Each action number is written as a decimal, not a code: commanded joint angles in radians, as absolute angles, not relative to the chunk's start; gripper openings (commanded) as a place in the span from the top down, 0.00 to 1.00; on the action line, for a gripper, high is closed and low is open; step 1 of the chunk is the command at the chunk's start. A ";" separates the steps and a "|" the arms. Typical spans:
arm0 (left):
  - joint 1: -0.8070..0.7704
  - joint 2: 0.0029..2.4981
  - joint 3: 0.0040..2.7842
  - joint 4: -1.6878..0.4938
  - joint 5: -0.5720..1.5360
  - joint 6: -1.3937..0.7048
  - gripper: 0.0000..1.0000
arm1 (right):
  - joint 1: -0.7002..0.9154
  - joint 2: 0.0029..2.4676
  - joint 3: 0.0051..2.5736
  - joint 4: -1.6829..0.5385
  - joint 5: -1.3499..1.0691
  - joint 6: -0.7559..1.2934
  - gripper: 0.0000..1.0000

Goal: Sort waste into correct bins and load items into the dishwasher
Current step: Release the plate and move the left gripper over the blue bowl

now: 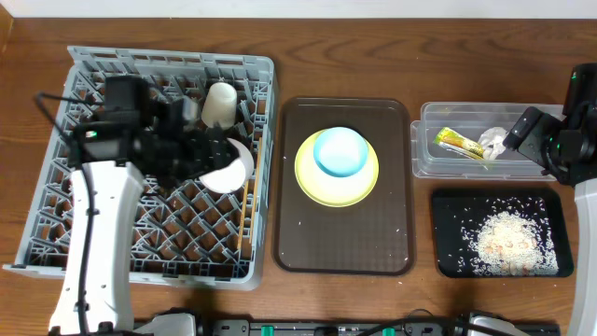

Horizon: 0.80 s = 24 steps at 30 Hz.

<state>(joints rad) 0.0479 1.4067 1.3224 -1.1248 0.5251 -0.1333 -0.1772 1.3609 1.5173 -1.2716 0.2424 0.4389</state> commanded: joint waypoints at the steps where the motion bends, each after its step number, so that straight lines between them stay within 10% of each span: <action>1: -0.006 1.431 1.319 -1.124 0.443 -0.165 0.66 | -0.182 1.360 1.523 -1.273 0.250 0.432 0.01; 4: -0.035 1.449 1.296 -1.120 0.323 -0.252 0.92 | -0.182 1.360 1.523 -1.273 0.250 0.432 0.01; 24: -0.041 1.624 1.267 -0.977 0.267 -0.268 0.92 | -0.182 1.360 1.523 -1.273 0.250 0.432 0.01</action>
<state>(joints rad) -0.0387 1.5990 1.2778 -0.9771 0.2813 -0.2626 -0.1772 1.3609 1.5173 -1.2716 0.2424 0.4389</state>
